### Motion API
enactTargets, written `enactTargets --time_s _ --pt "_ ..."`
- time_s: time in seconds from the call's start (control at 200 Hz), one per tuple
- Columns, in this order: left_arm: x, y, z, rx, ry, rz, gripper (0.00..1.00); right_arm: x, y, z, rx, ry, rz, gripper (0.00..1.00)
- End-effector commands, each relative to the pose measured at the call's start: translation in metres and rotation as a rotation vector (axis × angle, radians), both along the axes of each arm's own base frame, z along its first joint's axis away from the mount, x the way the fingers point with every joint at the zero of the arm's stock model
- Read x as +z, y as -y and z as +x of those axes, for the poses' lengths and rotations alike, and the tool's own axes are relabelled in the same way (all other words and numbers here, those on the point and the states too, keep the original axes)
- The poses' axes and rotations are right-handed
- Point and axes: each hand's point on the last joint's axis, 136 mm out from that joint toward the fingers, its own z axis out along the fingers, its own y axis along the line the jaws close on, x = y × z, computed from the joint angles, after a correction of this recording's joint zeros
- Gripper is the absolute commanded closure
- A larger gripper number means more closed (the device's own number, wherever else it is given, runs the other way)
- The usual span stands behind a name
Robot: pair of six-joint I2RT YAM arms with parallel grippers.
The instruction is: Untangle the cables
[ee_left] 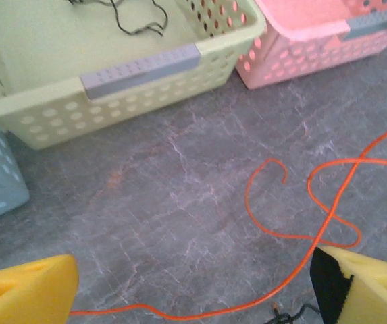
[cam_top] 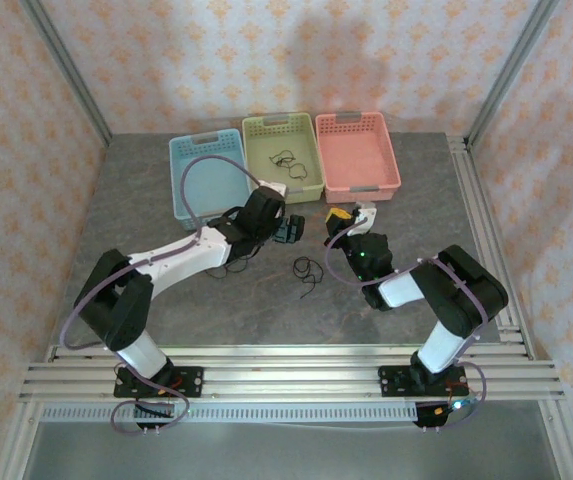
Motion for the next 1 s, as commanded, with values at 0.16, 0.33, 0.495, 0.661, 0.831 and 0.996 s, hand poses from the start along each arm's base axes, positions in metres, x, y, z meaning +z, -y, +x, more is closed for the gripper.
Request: enactTargets --time_s 0.16,0.33,0.495,0.661,0.831,0.996 --pt "-0.006 0.034 -0.011 -0.154 -0.075 -0.029 0.1 0.015 0.011 -0.002 -0.04 0.061 0.005 1.0" --pt "-0.014 0.039 -0.01 -0.165 -0.11 -0.02 0.11 0.016 0.014 -0.003 -0.05 0.067 0.01 1.0" --pt "-0.017 0.042 -0.012 -0.181 -0.123 -0.015 0.13 0.017 0.017 -0.002 -0.057 0.069 0.02 1.0" --pt "-0.018 0.047 -0.014 -0.2 -0.134 -0.016 0.19 0.019 0.024 -0.002 -0.078 0.076 0.025 1.0" --pt "-0.022 0.048 -0.014 -0.205 -0.153 -0.008 0.24 0.023 0.032 -0.003 -0.106 0.085 0.032 1.0" --pt "-0.026 0.048 -0.013 -0.197 -0.165 0.006 0.27 0.023 0.039 -0.003 -0.133 0.086 0.034 1.0"
